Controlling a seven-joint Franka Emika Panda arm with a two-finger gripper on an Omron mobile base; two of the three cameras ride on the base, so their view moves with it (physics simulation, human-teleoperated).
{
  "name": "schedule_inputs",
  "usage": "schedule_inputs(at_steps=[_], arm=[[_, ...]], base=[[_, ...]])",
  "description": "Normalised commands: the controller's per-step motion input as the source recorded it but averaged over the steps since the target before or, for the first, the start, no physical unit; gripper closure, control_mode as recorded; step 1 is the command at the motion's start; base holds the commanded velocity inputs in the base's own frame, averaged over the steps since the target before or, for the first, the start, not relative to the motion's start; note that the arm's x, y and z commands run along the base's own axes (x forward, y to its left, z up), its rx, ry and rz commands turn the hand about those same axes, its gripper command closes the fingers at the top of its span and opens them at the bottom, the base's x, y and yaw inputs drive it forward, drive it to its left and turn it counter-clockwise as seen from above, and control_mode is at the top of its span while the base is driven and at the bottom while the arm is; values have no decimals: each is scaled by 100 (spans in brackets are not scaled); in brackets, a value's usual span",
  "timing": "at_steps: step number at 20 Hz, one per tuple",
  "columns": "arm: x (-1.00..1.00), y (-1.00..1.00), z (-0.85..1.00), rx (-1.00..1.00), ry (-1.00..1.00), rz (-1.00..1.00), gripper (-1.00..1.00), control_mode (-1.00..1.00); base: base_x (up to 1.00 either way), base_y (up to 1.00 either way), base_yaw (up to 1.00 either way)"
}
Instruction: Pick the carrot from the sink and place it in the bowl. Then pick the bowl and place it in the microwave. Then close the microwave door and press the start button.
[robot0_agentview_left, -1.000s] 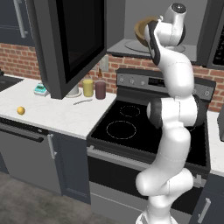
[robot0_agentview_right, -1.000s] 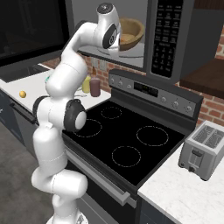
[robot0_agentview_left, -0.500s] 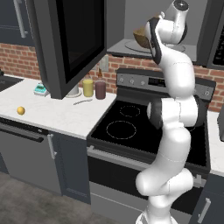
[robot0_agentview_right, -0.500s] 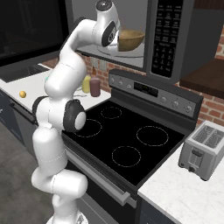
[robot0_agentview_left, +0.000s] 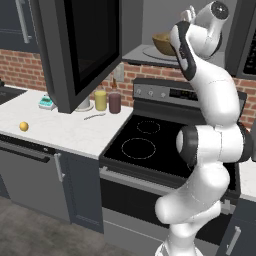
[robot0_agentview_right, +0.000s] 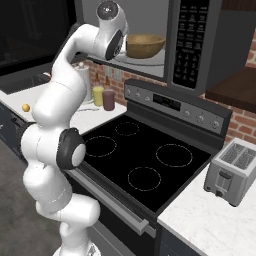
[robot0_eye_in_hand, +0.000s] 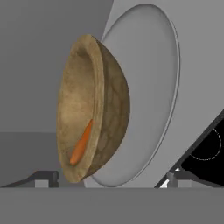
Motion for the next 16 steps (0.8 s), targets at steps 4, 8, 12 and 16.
schedule_inputs(at_steps=[4,8,12,16], arm=[[-100,12,0,0,-26,8,-100,-100],[-100,17,7,0,-21,6,-100,-100],[-100,31,11,0,-20,2,-100,-100],[-100,29,21,0,-26,-1,-100,-100]], base=[[0,0,0],[0,0,0],[0,0,0],[0,0,0]])
